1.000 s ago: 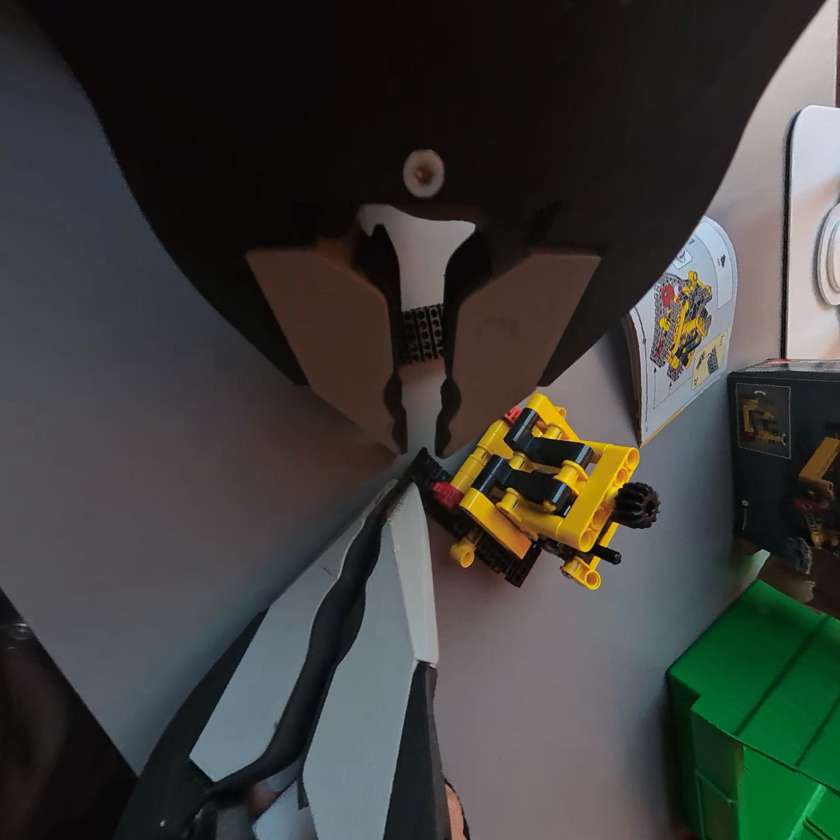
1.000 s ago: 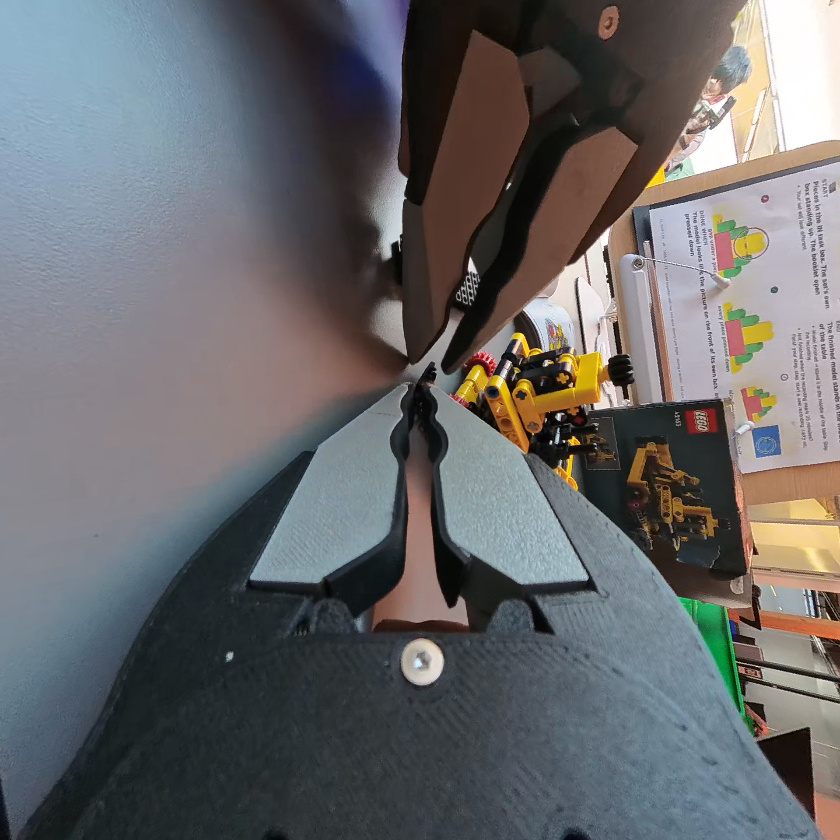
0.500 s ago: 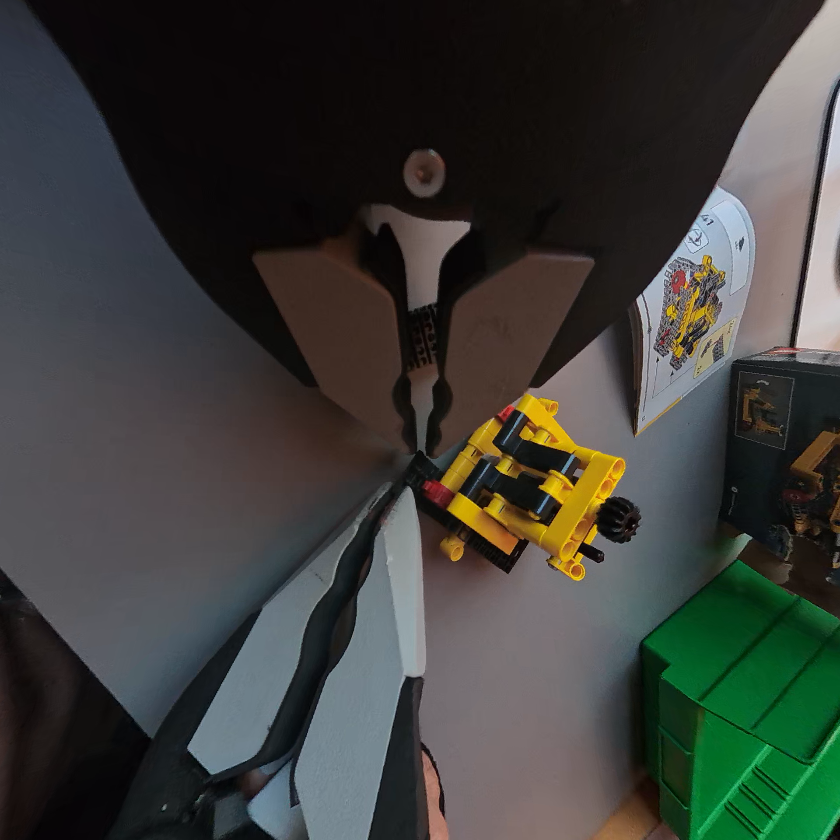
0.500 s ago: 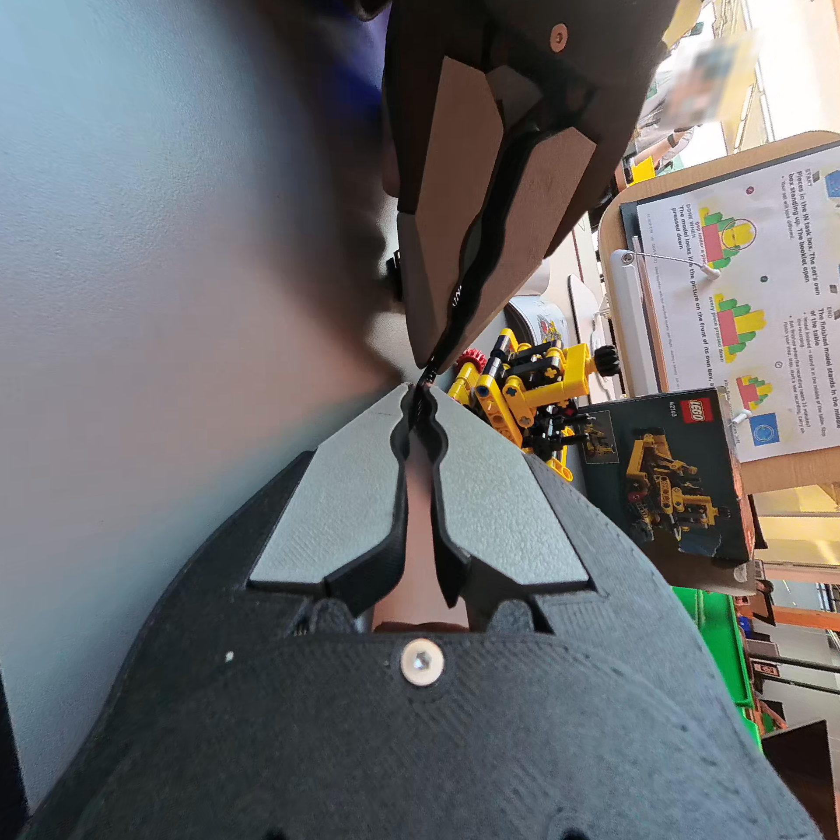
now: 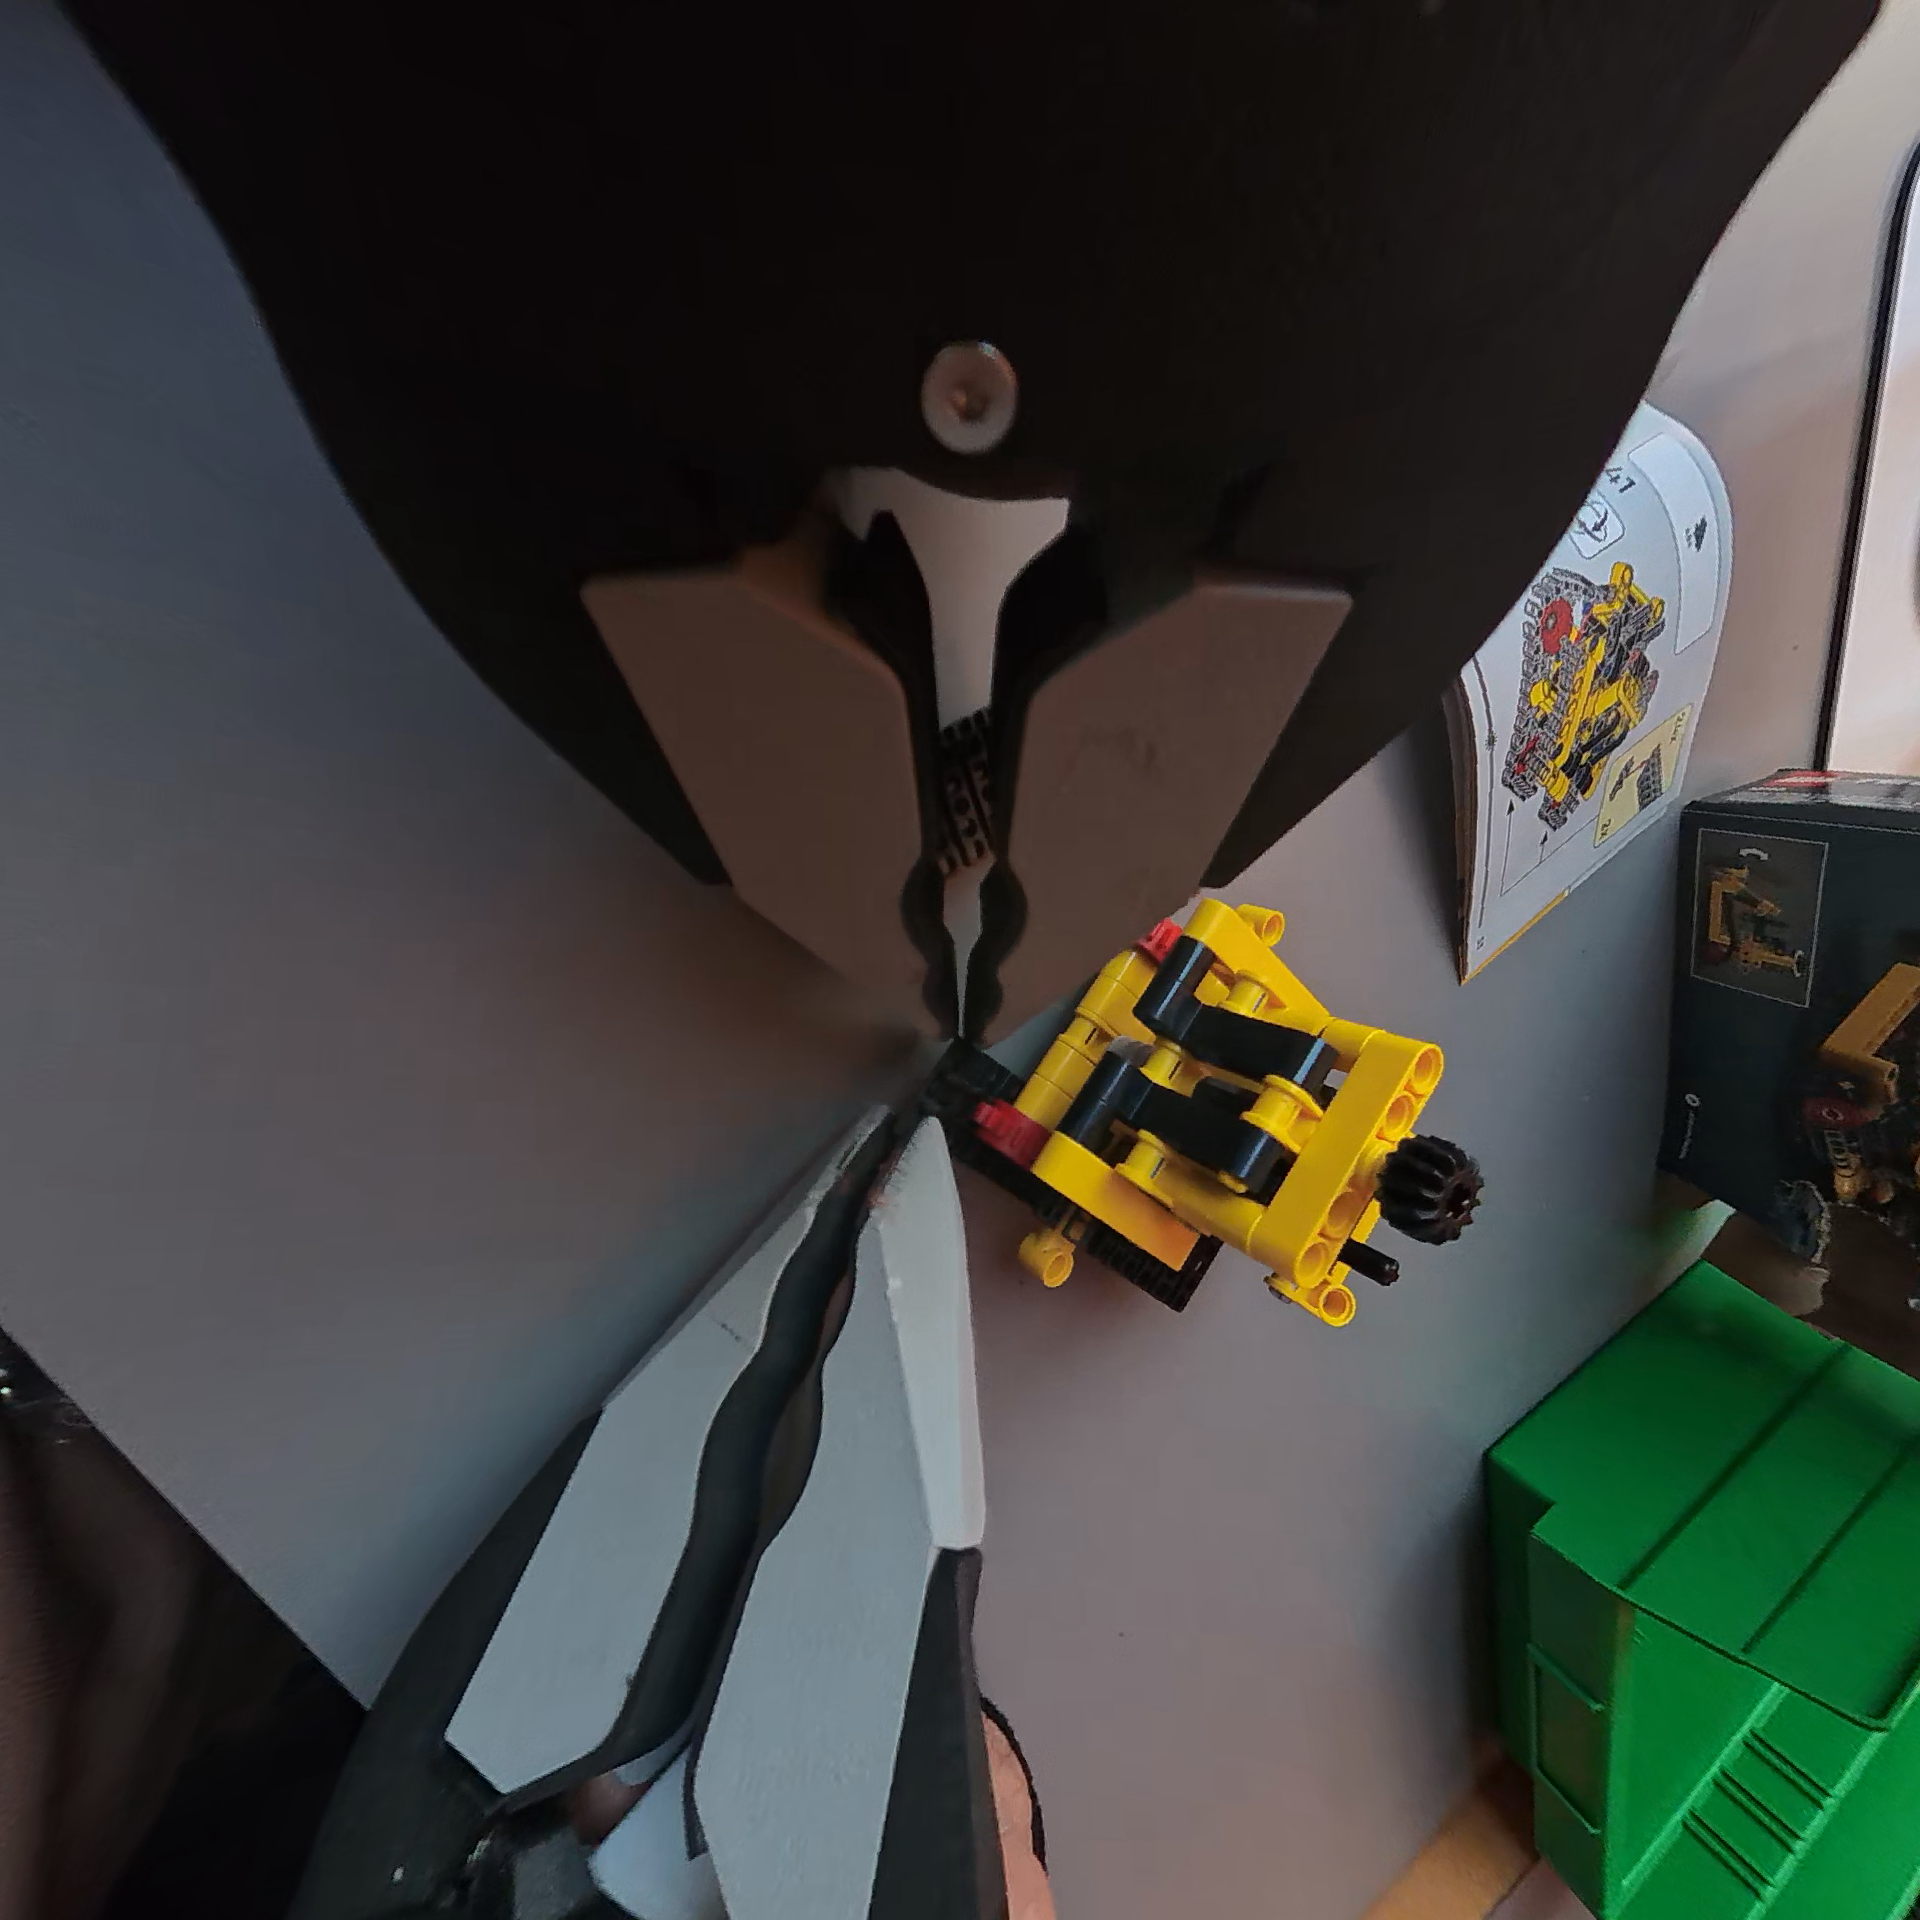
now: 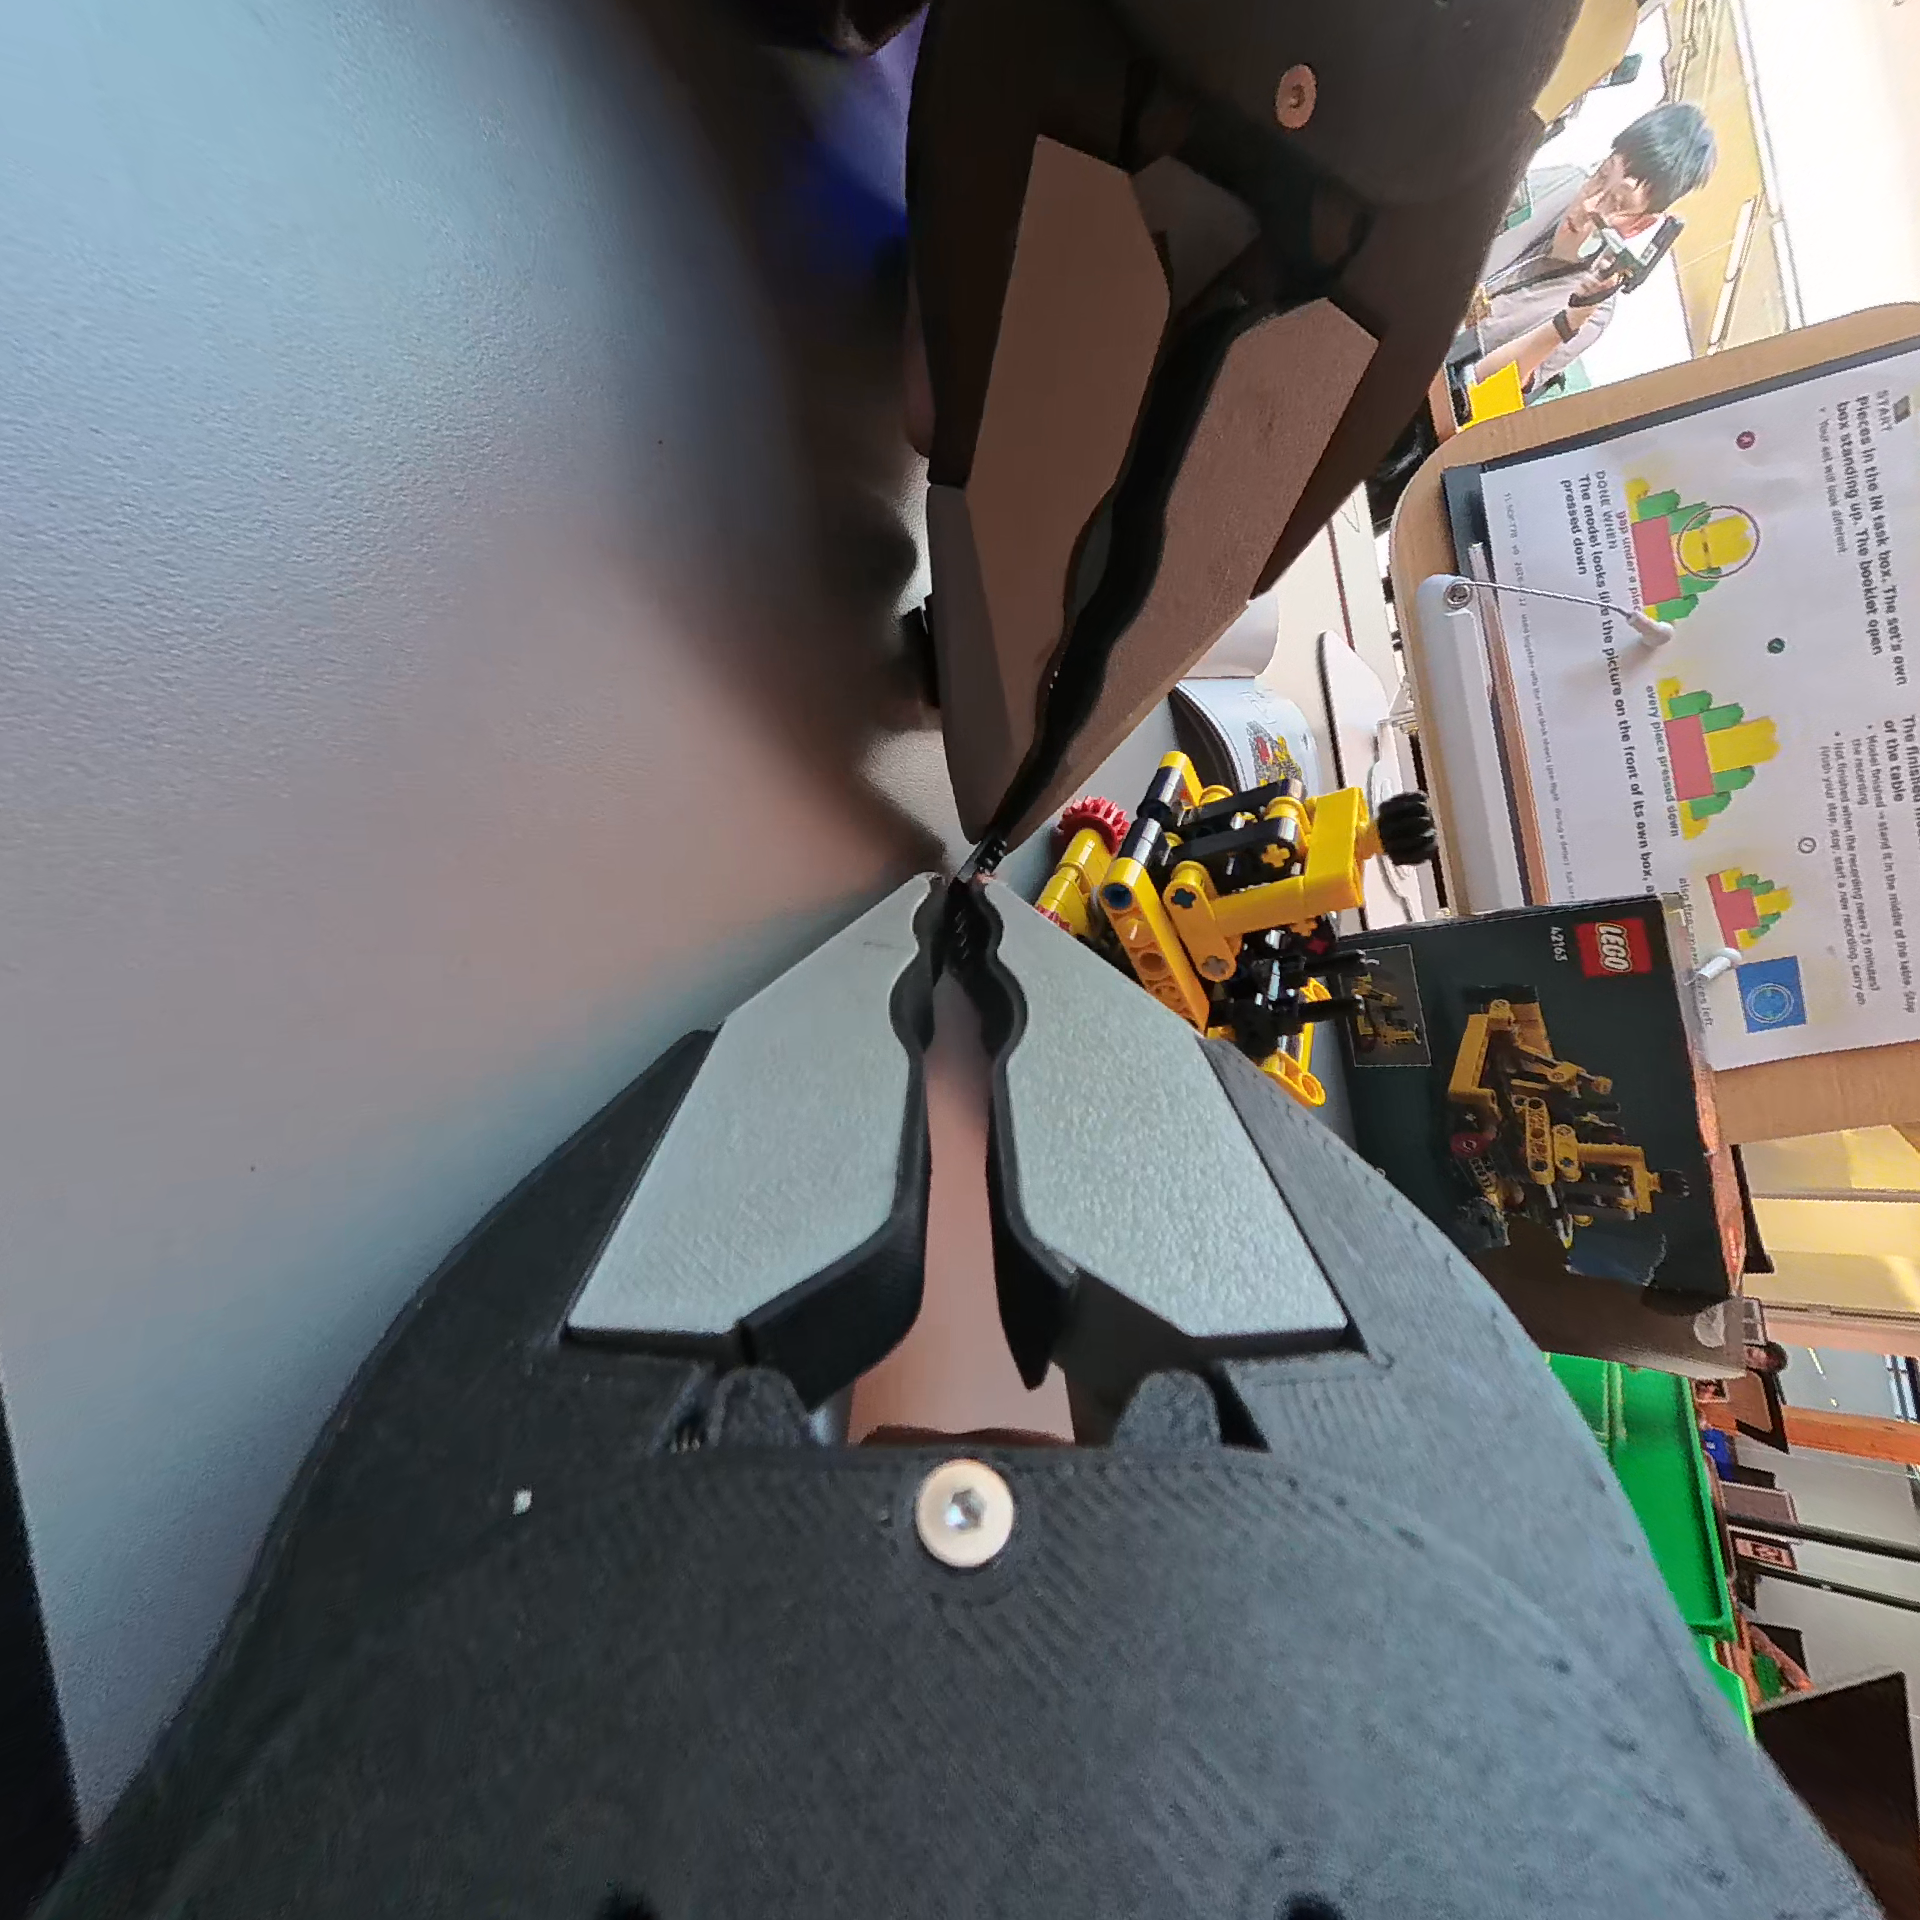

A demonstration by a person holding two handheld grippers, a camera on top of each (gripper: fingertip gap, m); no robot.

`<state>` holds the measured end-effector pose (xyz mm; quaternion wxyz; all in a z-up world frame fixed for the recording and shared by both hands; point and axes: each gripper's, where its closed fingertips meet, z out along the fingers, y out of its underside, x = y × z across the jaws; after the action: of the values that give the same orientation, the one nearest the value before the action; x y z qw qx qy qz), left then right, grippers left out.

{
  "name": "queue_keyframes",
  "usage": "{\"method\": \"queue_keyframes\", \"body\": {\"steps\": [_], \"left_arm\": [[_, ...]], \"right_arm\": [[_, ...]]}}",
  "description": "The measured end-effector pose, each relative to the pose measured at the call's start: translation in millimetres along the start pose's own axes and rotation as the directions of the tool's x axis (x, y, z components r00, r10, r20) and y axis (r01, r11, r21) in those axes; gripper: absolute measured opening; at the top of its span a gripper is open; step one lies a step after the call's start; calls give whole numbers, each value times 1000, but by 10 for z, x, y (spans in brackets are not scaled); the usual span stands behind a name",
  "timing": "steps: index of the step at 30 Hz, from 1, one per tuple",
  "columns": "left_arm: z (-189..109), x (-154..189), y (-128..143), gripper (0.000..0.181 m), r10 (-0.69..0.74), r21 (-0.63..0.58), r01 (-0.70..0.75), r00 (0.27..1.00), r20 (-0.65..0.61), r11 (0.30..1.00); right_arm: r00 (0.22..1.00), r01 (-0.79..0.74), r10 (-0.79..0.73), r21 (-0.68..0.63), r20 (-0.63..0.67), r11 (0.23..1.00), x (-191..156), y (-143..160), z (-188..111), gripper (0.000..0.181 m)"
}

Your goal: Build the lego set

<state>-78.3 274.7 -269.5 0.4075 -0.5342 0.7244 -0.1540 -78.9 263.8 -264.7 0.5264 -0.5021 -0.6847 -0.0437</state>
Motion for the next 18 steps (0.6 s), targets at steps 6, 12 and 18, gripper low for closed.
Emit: {"method": "queue_keyframes", "body": {"steps": [6, 12, 18], "left_arm": [[4, -40, 10, 9, 0, -10, 0, 999, 36, 1000], [-4, -24, -29, 1, 12, 13, -13, 999, 30, 1000], [-2, -11, -27, 0, 11, 14, -11, 1000, 12, 1000]], "right_arm": [[999, -47, 47, 7, 15, 999, 28, 3, -5, 0], [1000, -28, 28, 3, 6, 1000, 20, 3, -2, 0], [999, -38, 37, 8, 12, 999, 22, 1, -9, 0]]}}
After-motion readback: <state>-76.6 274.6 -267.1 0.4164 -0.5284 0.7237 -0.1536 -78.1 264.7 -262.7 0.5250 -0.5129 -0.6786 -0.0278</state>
